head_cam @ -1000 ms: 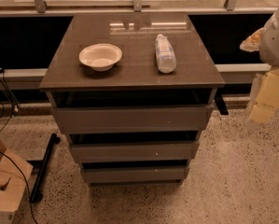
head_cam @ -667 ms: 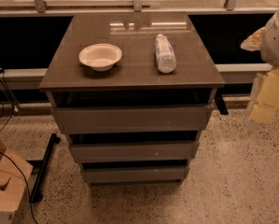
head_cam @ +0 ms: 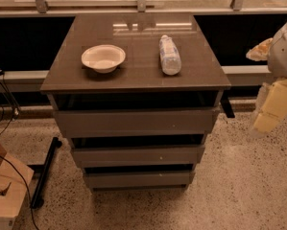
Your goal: Open middle drawer
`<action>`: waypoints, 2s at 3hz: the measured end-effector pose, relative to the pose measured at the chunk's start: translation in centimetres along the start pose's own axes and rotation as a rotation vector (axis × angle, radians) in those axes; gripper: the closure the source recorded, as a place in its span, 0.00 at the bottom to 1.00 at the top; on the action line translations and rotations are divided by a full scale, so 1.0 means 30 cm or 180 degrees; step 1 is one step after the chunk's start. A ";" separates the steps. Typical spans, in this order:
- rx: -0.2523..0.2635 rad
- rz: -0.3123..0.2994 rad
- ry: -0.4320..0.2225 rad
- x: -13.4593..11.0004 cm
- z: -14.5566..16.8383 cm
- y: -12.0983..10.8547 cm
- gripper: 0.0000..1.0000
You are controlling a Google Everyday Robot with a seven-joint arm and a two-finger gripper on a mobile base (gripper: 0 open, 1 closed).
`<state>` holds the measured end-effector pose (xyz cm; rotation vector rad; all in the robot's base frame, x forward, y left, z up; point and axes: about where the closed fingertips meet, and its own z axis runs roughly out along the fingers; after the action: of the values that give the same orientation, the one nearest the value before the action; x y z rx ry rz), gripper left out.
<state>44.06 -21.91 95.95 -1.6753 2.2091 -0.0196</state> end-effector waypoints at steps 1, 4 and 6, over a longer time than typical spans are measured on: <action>0.0012 0.0014 -0.0151 -0.026 0.081 0.061 0.00; -0.0103 0.0283 -0.0941 -0.022 0.536 0.143 0.00; -0.0044 0.0392 -0.0804 -0.030 0.608 0.159 0.00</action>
Offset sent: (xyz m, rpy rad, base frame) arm -0.0020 0.0544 -0.1273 0.3159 -0.0740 -0.0299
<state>45.22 -15.89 78.09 -1.4561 2.1189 0.2271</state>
